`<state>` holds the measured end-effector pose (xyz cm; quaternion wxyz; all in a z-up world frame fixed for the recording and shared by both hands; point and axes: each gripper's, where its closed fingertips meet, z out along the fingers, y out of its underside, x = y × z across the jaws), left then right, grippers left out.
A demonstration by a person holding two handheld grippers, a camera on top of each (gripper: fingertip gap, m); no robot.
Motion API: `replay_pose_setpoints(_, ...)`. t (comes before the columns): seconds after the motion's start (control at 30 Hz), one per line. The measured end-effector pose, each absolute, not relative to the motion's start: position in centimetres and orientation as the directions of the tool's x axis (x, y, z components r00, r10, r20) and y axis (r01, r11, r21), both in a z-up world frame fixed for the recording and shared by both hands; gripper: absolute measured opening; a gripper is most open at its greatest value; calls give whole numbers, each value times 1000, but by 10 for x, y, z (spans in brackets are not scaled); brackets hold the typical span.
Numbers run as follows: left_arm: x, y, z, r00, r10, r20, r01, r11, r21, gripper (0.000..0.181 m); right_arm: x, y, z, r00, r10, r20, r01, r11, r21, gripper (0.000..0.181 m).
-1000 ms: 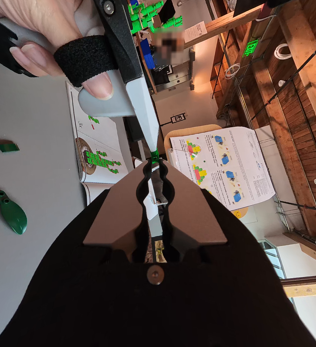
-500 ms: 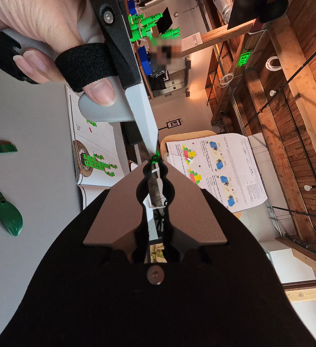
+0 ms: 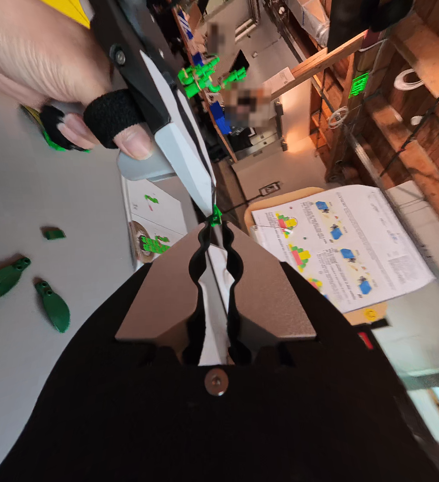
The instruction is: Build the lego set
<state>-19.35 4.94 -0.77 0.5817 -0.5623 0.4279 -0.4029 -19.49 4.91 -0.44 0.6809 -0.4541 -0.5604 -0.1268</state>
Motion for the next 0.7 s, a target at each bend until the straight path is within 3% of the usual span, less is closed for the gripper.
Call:
replay_pose_setpoints(0.17,-198,41,-17,215,-947,-238,-156,207,-966,6,-189,32,0,384,683,622,449,450,-772,16)
replay_pose_setpoints(0.23,-197,30,-20,144,-942,-304,-191,275,-942,6,-188,25,-2,355,768,533,390,397,-831,18)
replay_pose_setpoints(0.4,-192,16,-42,30,-918,-396,-301,369,-879,6,-194,18,-39,219,849,480,486,332,-808,15)
replay_pose_setpoints(0.7,-188,10,-59,-36,-909,-415,-369,398,-840,6,-198,16,-60,165,866,472,562,311,-767,9)
